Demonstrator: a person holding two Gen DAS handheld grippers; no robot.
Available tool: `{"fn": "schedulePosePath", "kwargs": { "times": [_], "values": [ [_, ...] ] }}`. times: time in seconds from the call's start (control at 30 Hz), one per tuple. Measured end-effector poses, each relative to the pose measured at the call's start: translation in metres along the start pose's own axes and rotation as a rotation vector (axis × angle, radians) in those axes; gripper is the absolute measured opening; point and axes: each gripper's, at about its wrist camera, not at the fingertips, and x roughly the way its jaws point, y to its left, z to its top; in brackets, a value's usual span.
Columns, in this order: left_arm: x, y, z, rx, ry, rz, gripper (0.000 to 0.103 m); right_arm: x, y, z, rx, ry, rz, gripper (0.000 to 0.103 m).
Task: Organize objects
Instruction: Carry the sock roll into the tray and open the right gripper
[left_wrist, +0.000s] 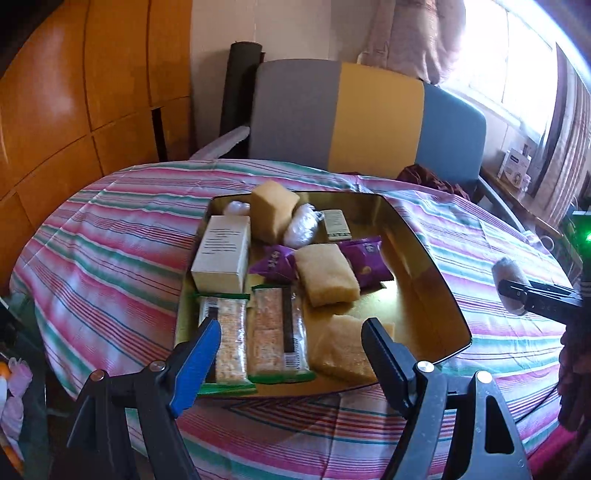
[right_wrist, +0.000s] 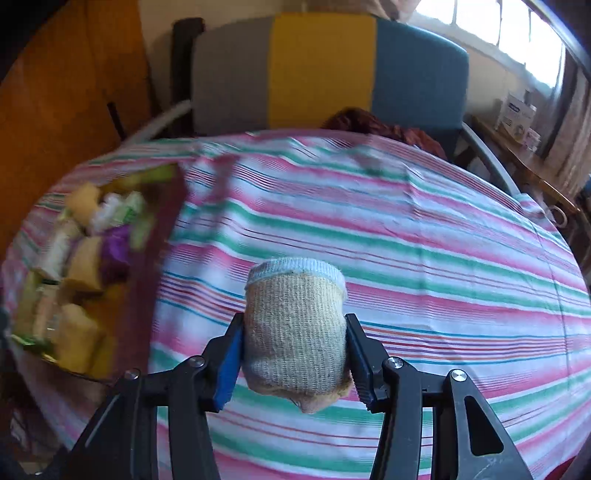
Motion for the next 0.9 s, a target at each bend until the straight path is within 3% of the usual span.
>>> {"fn": "schedulePosePath", "kwargs": {
  "times": [0.13,0.3,0.57,0.73,0.9],
  "values": [
    [-0.002,0.008,-0.001,-0.018,-0.003,0.008,0.08,-0.016,0.056,0.004,-0.065,-0.053,0.085,0.052],
    [-0.003,0.017,-0.003,-0.036,-0.005,0.016,0.08,-0.016,0.116,0.008,-0.157,-0.067,0.13,0.052],
    [0.0,0.029,-0.006,-0.065,0.003,0.023,0.08,0.019,0.164,0.004,-0.295,-0.002,0.084,0.052],
    [0.004,0.034,-0.008,-0.078,0.01,0.028,0.08,0.045,0.172,-0.004,-0.347,0.046,0.034,0.054],
    [0.005,0.036,-0.009,-0.084,0.011,0.032,0.08,0.05,0.178,-0.007,-0.374,0.034,0.017,0.059]
  ]
}}
